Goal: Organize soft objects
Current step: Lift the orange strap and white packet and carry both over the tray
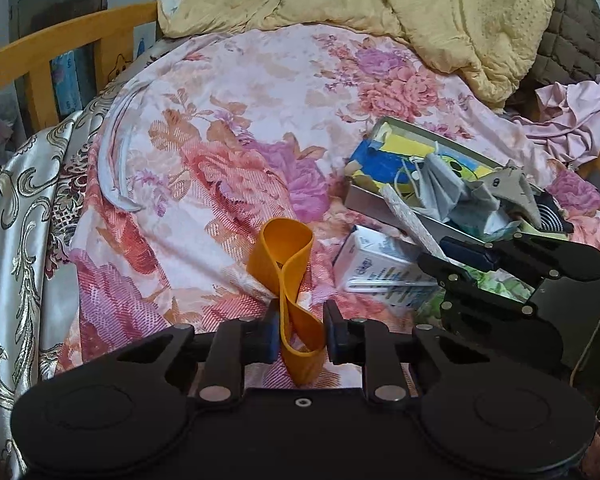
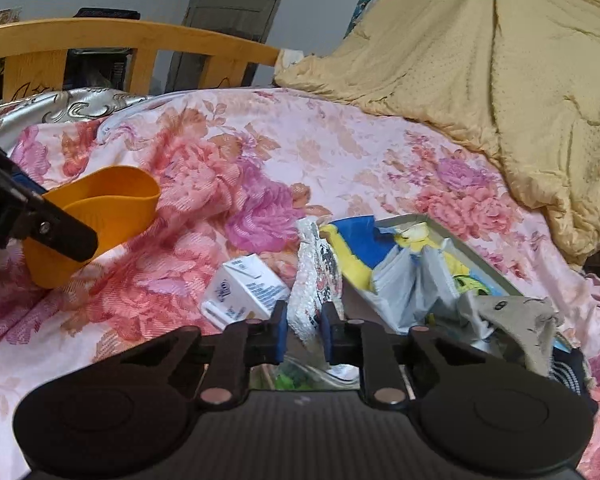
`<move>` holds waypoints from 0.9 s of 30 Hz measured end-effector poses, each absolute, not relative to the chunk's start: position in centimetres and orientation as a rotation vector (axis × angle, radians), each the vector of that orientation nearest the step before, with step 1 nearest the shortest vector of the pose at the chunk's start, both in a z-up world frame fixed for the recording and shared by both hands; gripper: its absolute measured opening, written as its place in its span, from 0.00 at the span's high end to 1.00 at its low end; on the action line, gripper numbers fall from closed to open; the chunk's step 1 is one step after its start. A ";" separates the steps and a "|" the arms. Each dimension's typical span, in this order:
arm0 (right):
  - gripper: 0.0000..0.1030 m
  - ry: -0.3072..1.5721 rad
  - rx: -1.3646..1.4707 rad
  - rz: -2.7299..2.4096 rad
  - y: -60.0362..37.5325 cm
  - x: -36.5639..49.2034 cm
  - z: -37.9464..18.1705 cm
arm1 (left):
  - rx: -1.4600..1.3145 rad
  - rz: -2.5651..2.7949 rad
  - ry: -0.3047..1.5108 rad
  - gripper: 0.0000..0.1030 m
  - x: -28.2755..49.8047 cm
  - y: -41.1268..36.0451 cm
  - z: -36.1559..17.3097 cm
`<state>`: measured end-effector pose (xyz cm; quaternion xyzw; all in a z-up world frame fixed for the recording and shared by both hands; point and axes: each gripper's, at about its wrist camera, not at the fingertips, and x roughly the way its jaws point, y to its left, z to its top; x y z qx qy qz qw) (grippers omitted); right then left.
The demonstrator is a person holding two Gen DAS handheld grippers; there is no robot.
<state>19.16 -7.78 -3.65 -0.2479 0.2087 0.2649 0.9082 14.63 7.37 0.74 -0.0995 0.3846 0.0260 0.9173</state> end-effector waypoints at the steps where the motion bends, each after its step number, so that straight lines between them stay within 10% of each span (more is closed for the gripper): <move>1: 0.85 0.433 -0.502 0.543 -7.9 19.2 -3.5 | -0.197 0.053 0.789 0.79 14.5 7.1 0.9; 27: 0.91 0.445 -0.376 0.531 -11.7 18.6 -1.0 | 0.134 -0.114 0.677 0.83 10.4 0.2 3.6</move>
